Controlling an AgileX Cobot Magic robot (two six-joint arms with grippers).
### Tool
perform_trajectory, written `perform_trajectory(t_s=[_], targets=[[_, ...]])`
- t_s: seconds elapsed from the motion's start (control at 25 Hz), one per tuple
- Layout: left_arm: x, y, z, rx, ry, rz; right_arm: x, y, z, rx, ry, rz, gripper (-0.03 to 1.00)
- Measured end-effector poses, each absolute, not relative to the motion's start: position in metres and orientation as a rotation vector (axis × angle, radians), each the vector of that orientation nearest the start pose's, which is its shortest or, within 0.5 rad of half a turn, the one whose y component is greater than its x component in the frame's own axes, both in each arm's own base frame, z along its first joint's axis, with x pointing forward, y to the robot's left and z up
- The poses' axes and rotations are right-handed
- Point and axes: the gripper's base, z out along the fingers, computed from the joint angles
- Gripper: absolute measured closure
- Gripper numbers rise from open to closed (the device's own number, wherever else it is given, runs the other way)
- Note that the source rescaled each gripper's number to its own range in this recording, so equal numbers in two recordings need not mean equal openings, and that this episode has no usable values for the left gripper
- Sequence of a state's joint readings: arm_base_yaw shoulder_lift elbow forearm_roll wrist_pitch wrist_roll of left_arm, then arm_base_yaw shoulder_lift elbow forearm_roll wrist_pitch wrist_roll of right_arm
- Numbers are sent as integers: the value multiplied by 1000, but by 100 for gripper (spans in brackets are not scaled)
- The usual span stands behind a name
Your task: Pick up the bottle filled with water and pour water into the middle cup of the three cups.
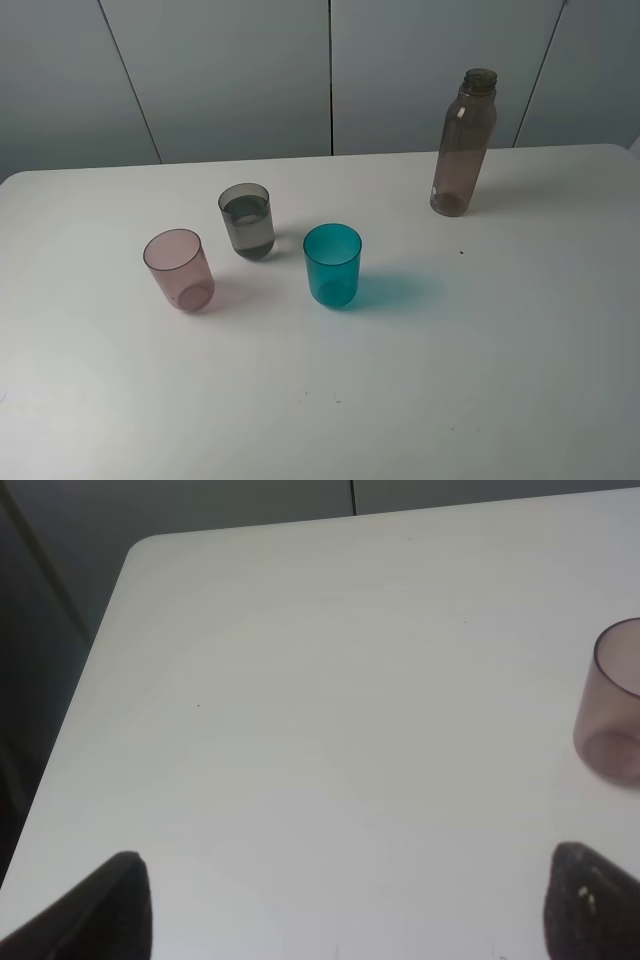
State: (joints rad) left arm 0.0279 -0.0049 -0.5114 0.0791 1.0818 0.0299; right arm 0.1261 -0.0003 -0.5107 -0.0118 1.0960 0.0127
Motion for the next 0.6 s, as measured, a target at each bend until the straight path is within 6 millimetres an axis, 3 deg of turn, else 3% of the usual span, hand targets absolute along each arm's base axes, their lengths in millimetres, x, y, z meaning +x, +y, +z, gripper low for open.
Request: perform_trajectory(t_s=[0.16, 0.6], targets=[[-8, 6, 279, -3, 2049, 131, -8, -1, 277, -44, 2068, 31, -3], [-8, 6, 279, -3, 2049, 131, -8, -1, 277, -42, 2068, 29, -3]])
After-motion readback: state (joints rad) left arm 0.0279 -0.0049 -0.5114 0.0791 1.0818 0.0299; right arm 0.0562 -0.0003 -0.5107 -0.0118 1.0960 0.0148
